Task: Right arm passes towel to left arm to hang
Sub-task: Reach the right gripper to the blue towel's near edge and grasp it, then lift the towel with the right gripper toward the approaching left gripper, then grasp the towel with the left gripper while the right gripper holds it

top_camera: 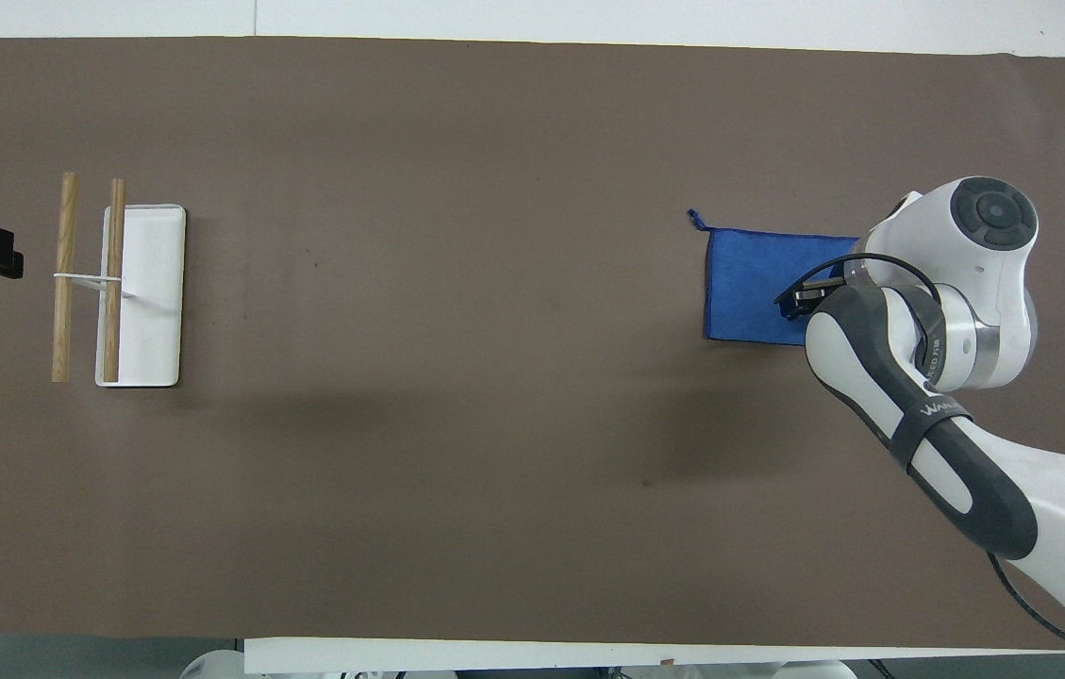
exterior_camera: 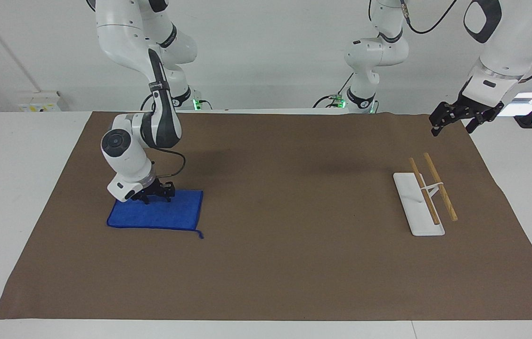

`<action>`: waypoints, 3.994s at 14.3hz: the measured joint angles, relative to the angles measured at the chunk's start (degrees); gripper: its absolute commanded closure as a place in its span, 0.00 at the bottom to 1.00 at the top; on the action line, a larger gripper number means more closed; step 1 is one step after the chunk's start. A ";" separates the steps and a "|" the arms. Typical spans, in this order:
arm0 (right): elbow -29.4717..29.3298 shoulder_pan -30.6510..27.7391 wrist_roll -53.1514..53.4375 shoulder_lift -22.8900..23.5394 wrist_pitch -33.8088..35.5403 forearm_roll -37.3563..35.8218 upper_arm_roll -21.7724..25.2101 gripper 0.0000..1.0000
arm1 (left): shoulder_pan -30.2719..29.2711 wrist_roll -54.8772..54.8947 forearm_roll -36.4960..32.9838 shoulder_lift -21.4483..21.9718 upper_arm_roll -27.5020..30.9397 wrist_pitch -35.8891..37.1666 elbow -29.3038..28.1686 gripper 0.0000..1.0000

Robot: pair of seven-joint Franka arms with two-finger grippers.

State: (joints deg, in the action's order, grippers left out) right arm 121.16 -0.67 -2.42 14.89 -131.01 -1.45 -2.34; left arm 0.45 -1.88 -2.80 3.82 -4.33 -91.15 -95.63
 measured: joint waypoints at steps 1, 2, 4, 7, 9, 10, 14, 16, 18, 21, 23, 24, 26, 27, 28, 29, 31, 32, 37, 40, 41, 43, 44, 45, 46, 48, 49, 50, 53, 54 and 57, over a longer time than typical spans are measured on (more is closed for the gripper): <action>0.00 0.00 0.00 -0.03 -0.02 0.00 0.00 0.49 | 0.00 0.00 0.00 0.00 0.00 0.00 0.00 0.00; 0.00 0.00 -0.02 -0.03 -0.02 0.00 0.00 0.63 | 0.00 0.00 0.00 0.00 0.00 0.00 0.00 0.00; -0.04 0.00 -0.08 -0.35 -0.03 0.00 0.00 0.91 | 0.00 0.00 0.00 0.00 0.00 0.00 0.00 0.00; -0.04 0.09 -0.16 -0.51 0.01 0.00 -0.02 0.96 | 0.00 0.00 0.00 0.00 0.00 0.00 0.00 0.00; -0.28 0.29 -0.17 -0.49 0.56 0.00 -0.05 0.98 | 0.00 0.00 0.00 0.00 0.00 0.00 0.00 0.00; -0.86 0.33 -0.17 -0.49 1.74 0.00 -0.11 0.98 | 0.00 0.00 0.00 0.00 0.00 0.00 0.00 0.00; -9.31 0.38 -0.16 -0.67 13.39 4.34 -2.12 1.00 | 0.00 0.00 0.00 0.00 0.00 0.00 0.00 0.00; -14.27 0.53 0.72 -0.90 18.96 11.88 -3.46 1.00 | 0.00 0.00 0.00 0.00 0.00 0.00 0.00 0.00; -18.10 0.55 5.53 -1.01 22.73 19.17 -5.29 1.00 | 0.00 0.00 0.00 0.00 0.00 0.00 0.00 0.00; -20.65 0.75 18.99 -1.06 23.41 32.93 -9.57 0.99 | 0.00 -0.07 0.00 0.00 0.00 2.07 -0.02 0.00; -21.40 1.47 27.02 -1.07 22.19 43.05 -11.77 0.99 | 0.00 -0.38 0.01 0.14 -0.03 2.91 0.10 0.00; -21.56 2.32 29.87 -1.08 21.29 47.04 -12.22 0.99 | 0.03 -2.13 0.07 0.34 -0.15 2.98 0.22 0.00; -21.69 5.10 35.43 -1.07 19.04 54.63 -12.44 0.99 | 0.72 -14.21 0.99 0.80 -1.48 3.00 0.31 0.00; -21.70 6.49 36.84 -1.07 17.83 57.51 -12.47 1.00 | 1.78 -21.82 2.27 0.97 -2.35 2.60 0.25 0.00; -21.70 7.87 37.91 -1.06 16.62 60.00 -12.48 1.00 | 3.30 -29.66 4.06 1.12 -2.95 1.17 -0.13 0.00; -21.69 9.17 39.28 -1.06 15.07 62.22 -12.51 1.00 | 5.18 -37.59 5.75 1.31 -3.28 -1.25 -0.97 0.00; -21.68 11.21 43.06 -1.05 11.95 66.91 -12.54 1.00 | 9.54 -54.24 8.94 1.45 -3.61 -6.36 -3.21 0.01; -21.68 11.86 44.29 -1.05 11.18 68.71 -12.55 1.00 | 11.53 -61.14 10.22 1.45 -3.72 -8.38 -4.12 0.01; -21.68 13.53 46.58 -1.04 10.40 70.93 -12.56 1.00 | 17.64 -80.29 13.35 1.45 -3.89 -17.14 -9.50 0.05; -21.68 14.44 47.03 -1.04 9.10 70.95 -12.56 1.00 | 18.66 -81.32 13.50 1.46 -3.83 -18.71 -11.47 0.07; -21.68 14.57 47.06 -1.04 8.83 70.95 -12.57 1.00 | 19.08 -81.51 13.53 1.47 -3.87 -18.78 -11.98 0.07; -21.68 14.57 47.06 -1.04 8.68 70.95 -12.55 1.00 | 19.70 -82.44 13.54 1.50 -3.86 -18.87 -12.84 0.09; -21.68 14.57 47.06 -1.04 8.67 70.95 -12.55 1.00 | 19.98 -83.01 13.55 1.51 -3.85 -18.89 -13.32 0.13; -21.68 14.57 47.06 -1.03 8.67 70.95 -12.55 1.00 | 20.28 -83.68 13.55 1.54 -3.84 -18.98 -13.85 0.23; -21.68 14.57 47.06 -1.02 8.67 70.95 -12.55 1.00 | 20.40 -84.11 13.55 1.59 -3.87 -19.24 -14.24 0.30; -21.68 14.57 47.07 -1.00 8.67 70.95 -12.55 1.00 | 20.41 -84.26 13.55 1.64 -3.81 -20.36 -14.51 0.44; -21.68 14.57 47.07 -1.00 8.67 70.95 -12.55 0.99 | 20.41 -84.26 13.55 1.65 -3.77 -20.76 -14.54 0.49; -21.68 14.60 47.07 -1.00 8.66 70.95 -12.55 0.99 | 20.41 -84.26 13.55 1.65 -3.76 -20.99 -14.56 0.53; -21.68 15.00 47.07 -0.99 8.66 70.95 -12.57 0.99 | 20.41 -84.26 13.55 1.66 -3.76 -21.37 -14.62 0.65; -21.68 15.14 47.07 -0.98 8.66 70.95 -12.57 0.99 | 20.41 -84.26 13.55 1.66 -3.76 -21.38 -14.63 0.69; -21.68 15.26 47.07 -0.98 8.66 70.95 -12.57 0.99 | 20.41 -84.26 13.55 1.66 -3.76 -21.39 -14.66 0.89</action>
State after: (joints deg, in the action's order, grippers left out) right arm 99.48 14.58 44.65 13.91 -122.35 69.50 -14.91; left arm 20.86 -86.14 10.76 5.48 -8.09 -112.54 -110.29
